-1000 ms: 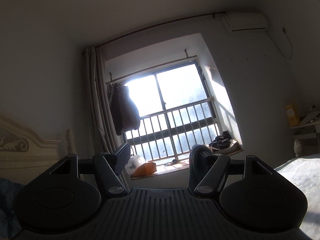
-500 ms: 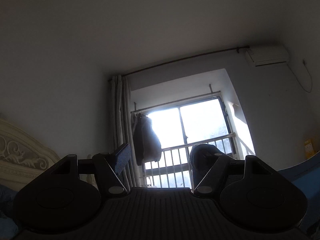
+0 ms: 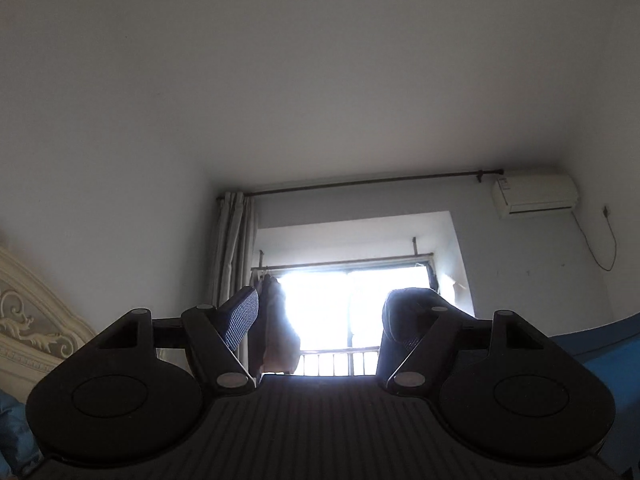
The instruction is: Fold clothes
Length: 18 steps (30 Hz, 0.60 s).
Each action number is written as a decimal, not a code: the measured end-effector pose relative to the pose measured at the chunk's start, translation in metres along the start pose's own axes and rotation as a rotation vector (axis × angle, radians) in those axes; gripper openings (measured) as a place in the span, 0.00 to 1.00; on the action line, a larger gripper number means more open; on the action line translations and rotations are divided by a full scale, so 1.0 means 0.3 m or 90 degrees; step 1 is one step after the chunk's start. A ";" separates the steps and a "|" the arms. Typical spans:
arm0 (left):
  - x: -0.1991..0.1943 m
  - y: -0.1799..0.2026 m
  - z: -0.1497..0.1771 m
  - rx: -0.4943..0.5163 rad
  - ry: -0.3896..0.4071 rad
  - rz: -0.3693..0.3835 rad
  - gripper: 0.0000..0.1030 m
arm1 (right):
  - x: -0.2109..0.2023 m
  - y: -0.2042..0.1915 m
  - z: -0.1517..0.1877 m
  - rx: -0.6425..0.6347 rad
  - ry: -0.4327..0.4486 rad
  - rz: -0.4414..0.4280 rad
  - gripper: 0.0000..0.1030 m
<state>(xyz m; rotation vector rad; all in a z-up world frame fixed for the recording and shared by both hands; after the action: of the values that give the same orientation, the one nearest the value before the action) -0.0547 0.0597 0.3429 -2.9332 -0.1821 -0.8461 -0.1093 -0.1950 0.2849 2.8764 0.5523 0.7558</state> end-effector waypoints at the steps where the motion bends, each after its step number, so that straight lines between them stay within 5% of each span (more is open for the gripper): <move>1: -0.001 0.004 -0.002 -0.003 -0.001 0.003 0.71 | 0.001 0.005 0.004 0.005 -0.003 -0.003 0.02; 10: 0.038 0.062 0.150 -0.027 -0.084 0.044 0.74 | -0.043 0.038 0.148 0.040 -0.086 -0.007 0.02; 14: 0.115 0.091 0.355 -0.023 -0.168 0.056 0.74 | 0.021 0.085 0.332 0.073 -0.169 0.006 0.02; 18: 0.200 0.127 0.673 -0.002 -0.301 0.060 0.74 | 0.102 0.122 0.568 0.079 -0.272 0.027 0.02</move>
<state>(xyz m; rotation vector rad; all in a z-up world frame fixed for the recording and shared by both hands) 0.1069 0.0502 0.2028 -3.0629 -0.0692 -0.1302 0.0115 -0.2208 0.1582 3.0365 0.4948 0.0983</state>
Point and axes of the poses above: each gripper's, at about its wrist camera, not at the fingertips, and x roughly the way its jaws point, y to its right, z to its underside, the point moved 7 cm from there along x, roughly the way its jaws point, and after that the axes turned 2 degrees about z, right-handed, at the moved point
